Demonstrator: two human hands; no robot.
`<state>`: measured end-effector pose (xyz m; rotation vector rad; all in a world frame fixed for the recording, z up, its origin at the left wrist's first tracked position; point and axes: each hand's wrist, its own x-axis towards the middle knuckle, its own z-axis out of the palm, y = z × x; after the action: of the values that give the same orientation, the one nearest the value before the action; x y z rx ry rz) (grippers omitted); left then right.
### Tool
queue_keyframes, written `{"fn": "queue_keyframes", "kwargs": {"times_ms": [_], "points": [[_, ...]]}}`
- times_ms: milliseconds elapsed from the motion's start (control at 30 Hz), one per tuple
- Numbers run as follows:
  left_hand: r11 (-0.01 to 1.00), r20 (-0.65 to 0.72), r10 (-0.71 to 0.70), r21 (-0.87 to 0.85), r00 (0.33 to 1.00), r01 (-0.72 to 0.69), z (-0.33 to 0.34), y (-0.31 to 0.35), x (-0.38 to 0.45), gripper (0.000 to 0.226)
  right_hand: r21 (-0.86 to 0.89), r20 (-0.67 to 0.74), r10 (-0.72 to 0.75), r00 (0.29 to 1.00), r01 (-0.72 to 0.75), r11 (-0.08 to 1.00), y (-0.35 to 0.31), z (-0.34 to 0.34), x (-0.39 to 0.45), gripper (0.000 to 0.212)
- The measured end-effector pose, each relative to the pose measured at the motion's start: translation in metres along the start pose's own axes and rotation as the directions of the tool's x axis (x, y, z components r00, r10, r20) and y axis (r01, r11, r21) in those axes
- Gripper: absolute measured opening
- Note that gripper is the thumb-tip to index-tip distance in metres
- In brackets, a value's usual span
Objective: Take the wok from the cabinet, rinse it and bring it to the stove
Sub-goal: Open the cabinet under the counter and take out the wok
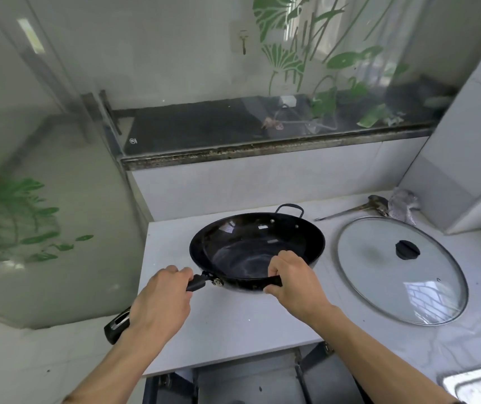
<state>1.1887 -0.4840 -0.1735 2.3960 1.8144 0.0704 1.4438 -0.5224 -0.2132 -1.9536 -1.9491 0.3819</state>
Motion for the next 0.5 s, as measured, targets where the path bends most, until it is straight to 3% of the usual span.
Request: {"fn": "queue_keyframes", "kwargs": {"times_ms": [500], "points": [[1.000,-0.001,0.026,-0.009,1.000,-0.026,0.008,-0.015,0.037,0.015,-0.039,0.009,0.023,1.000,-0.023,0.999,-0.001,0.013,0.032,0.031]]}}
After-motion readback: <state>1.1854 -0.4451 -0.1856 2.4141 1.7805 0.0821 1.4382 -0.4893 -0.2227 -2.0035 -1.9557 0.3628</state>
